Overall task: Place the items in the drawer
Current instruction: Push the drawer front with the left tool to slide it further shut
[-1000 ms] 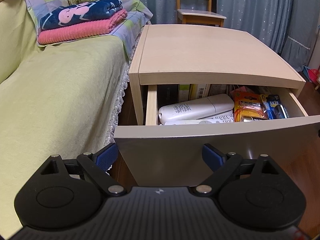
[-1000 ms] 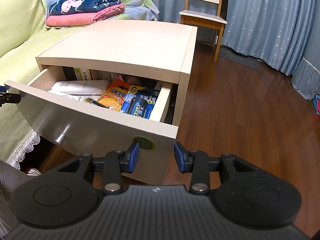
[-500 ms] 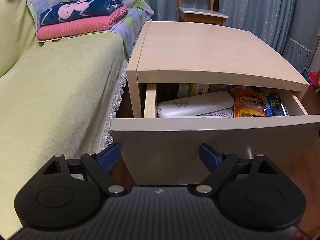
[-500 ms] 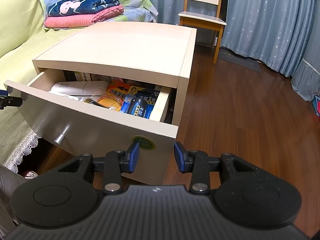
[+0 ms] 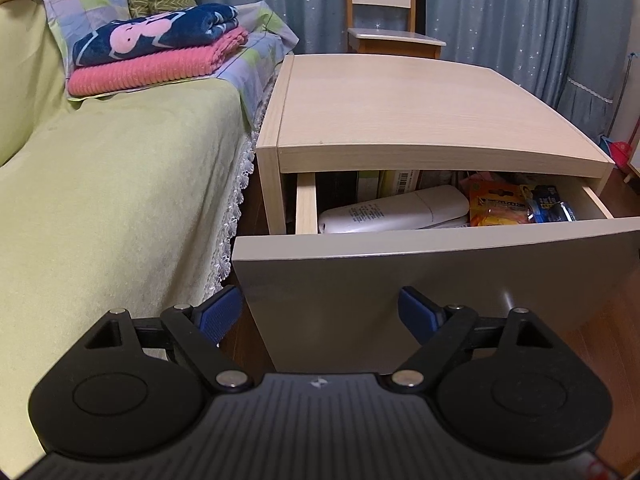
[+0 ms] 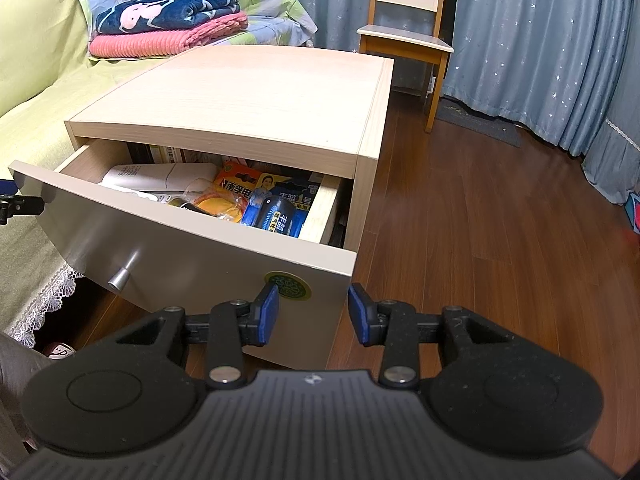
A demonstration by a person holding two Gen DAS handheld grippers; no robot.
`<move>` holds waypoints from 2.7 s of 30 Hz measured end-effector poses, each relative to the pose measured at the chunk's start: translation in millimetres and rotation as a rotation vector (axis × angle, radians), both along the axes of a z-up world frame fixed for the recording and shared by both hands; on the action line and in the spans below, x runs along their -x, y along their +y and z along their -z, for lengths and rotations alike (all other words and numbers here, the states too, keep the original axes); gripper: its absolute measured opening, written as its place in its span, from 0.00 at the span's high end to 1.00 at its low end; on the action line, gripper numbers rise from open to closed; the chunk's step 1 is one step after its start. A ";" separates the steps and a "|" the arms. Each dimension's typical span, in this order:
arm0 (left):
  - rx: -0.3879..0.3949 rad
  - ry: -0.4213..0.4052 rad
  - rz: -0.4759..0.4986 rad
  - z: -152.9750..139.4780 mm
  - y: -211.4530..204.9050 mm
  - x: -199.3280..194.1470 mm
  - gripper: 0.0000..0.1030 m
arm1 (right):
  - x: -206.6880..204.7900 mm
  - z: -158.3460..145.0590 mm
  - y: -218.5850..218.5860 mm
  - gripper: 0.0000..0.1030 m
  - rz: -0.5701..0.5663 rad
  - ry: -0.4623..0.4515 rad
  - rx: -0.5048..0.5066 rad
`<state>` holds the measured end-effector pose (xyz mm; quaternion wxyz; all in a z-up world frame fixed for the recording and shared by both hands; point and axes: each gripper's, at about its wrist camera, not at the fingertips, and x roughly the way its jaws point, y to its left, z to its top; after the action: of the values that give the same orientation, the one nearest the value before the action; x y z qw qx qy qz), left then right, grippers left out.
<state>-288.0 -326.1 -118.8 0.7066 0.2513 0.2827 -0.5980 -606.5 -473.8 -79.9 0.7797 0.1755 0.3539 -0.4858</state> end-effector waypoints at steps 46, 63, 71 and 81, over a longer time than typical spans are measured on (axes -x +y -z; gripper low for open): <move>0.027 0.030 0.020 7.5 -29.4 -8.1 0.15 | -9.9 3.9 -19.5 0.67 -0.001 0.025 0.027; 0.024 0.025 0.009 7.7 -35.5 -7.7 0.15 | -12.7 3.4 -23.4 0.67 0.007 0.026 0.028; 0.022 0.030 0.002 7.8 -39.0 -8.4 0.15 | -15.0 3.0 -27.9 0.67 0.010 0.027 0.030; 0.023 0.033 -0.001 9.2 -43.2 -8.7 0.16 | -16.8 4.3 -31.9 0.67 0.011 0.031 0.032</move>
<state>-279.3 -369.3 -127.9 0.7052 0.2329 0.2875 -0.6048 -589.7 -505.7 -84.2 0.7743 0.1574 0.3569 -0.4983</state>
